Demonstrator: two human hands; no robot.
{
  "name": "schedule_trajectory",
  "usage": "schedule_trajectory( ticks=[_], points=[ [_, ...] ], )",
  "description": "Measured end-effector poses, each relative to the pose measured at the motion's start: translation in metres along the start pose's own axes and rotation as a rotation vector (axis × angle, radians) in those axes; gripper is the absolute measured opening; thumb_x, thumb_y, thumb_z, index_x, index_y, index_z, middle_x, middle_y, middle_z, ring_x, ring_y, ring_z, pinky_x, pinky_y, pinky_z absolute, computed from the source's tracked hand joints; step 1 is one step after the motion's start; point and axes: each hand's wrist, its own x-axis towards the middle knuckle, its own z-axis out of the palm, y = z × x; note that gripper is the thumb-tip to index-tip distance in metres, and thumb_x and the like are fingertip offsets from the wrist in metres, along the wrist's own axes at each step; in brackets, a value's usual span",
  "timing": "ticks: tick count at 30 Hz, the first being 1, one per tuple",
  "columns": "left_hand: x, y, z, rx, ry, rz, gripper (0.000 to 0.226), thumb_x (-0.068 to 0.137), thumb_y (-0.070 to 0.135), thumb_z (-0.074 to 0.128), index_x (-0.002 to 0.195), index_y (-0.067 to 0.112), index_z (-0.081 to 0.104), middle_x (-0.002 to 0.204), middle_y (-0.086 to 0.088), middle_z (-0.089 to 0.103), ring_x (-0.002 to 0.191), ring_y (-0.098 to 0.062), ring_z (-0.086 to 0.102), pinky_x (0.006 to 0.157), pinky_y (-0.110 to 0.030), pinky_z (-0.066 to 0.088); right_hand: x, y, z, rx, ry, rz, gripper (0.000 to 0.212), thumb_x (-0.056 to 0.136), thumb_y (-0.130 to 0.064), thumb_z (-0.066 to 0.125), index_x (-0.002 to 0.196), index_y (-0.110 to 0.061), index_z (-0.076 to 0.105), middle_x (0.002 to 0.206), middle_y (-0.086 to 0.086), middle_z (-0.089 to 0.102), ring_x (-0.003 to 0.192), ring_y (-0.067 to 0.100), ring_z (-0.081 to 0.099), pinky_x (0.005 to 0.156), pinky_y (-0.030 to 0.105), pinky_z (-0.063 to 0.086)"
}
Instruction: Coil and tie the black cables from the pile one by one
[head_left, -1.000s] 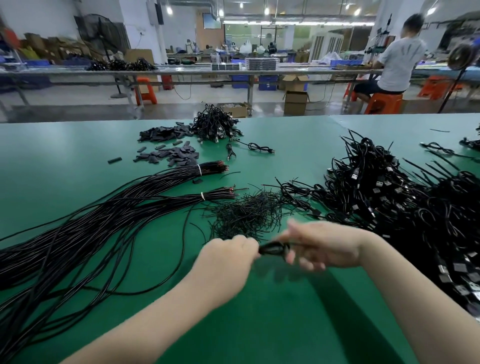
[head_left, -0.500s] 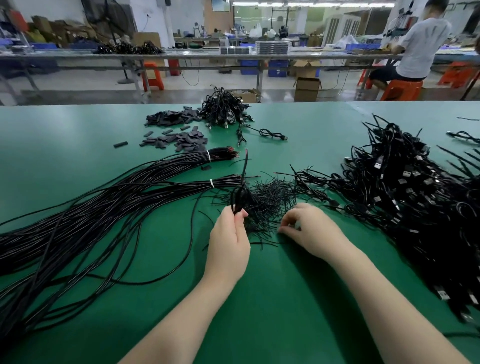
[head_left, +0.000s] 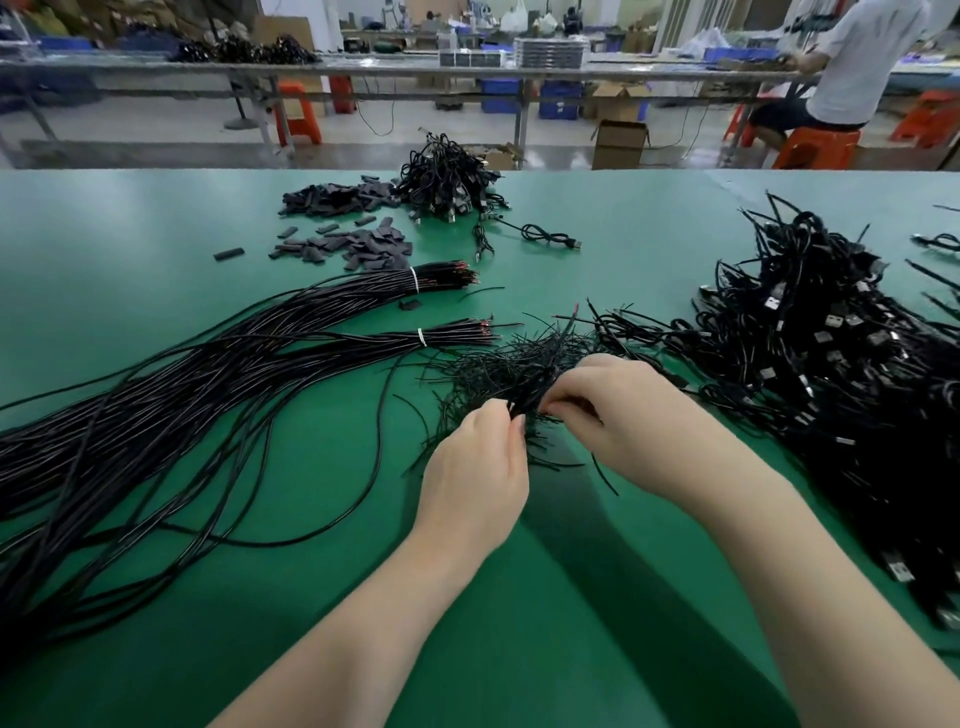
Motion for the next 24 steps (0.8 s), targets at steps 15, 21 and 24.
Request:
schedule_trajectory(
  ticks=[15, 21, 24],
  points=[
    [0.0, -0.001, 0.004, 0.139, -0.055, 0.033, 0.022, 0.103, 0.035, 0.029, 0.087, 0.022, 0.034, 0.073, 0.012, 0.035, 0.067, -0.021, 0.04, 0.061, -0.033, 0.025, -0.002, -0.01, -0.001, 0.15, 0.252, -0.067, 0.01, 0.081, -0.012, 0.075, 0.087, -0.019, 0.077, 0.081, -0.005, 0.071, 0.071, 0.003, 0.053, 0.069, 0.001, 0.035],
    [-0.001, 0.003, 0.003, 0.345, -0.08, 0.102, 0.025, 0.105, 0.034, 0.028, 0.094, 0.016, 0.041, 0.079, 0.0, 0.045, 0.067, -0.028, 0.046, 0.061, -0.034, 0.026, -0.003, -0.007, -0.004, 0.163, 0.19, -0.078, 0.009, 0.08, -0.013, 0.077, 0.086, -0.02, 0.078, 0.075, -0.01, 0.064, 0.071, 0.006, 0.055, 0.073, 0.018, 0.044],
    [-0.002, 0.01, 0.0, 0.437, -0.057, 0.188, 0.023, 0.096, 0.027, 0.056, 0.08, 0.011, 0.054, 0.063, -0.005, 0.058, 0.048, -0.029, 0.053, 0.049, -0.03, 0.026, -0.003, -0.007, -0.007, 0.131, 0.157, -0.12, 0.01, 0.078, -0.012, 0.078, 0.083, -0.021, 0.078, 0.074, -0.011, 0.063, 0.07, 0.006, 0.056, 0.072, 0.024, 0.047]
  ],
)
